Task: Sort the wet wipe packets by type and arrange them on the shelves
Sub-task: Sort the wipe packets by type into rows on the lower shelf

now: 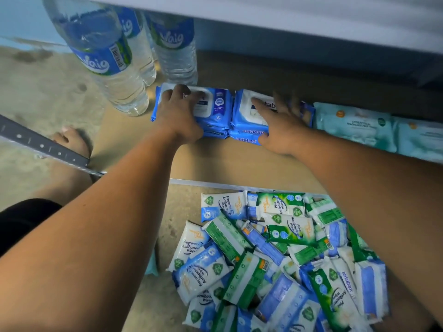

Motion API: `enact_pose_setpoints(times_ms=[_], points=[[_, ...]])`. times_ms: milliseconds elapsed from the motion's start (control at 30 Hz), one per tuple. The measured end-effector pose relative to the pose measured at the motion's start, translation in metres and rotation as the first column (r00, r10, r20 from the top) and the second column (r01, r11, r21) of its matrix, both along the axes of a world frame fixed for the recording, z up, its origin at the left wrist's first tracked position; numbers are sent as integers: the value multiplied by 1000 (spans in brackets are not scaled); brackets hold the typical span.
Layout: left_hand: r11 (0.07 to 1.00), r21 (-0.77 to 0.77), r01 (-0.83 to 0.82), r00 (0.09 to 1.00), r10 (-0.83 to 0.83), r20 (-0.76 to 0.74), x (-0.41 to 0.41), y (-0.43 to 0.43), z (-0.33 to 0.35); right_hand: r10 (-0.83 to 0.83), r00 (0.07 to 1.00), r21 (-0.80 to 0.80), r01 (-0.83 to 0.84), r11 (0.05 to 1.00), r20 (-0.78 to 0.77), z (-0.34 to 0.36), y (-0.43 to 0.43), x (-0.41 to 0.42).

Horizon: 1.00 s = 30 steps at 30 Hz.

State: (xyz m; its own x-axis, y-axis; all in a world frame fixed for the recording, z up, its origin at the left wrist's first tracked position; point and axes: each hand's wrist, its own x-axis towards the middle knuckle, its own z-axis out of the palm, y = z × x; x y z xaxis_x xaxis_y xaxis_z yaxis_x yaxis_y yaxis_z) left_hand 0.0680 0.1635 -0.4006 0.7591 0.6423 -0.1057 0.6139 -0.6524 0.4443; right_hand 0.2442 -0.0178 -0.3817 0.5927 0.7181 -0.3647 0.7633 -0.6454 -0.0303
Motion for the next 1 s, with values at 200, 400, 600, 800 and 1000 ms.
enact_pose_setpoints(times_ms=[200,400,600,800,1000], points=[[988,-126,-90,994,98,56,-33,-11,20,-211,977,140,214,967,-35,9,-69,-60],[965,-202,-168,985,170,-9,-96,-73,30,-425,892,56,437,898,-154,24,-184,-107],[888,-422,-184,980,131,-153,-155,-185,33,-294,924,-36,294,955,-244,21,-276,-162],[864,-490,-111,952,-49,-301,-194,-279,16,-214,944,-313,130,941,-250,28,-324,-204],[912,-408,-46,873,-163,-461,-197,-285,24,-295,936,-321,225,920,-190,38,-343,-187]])
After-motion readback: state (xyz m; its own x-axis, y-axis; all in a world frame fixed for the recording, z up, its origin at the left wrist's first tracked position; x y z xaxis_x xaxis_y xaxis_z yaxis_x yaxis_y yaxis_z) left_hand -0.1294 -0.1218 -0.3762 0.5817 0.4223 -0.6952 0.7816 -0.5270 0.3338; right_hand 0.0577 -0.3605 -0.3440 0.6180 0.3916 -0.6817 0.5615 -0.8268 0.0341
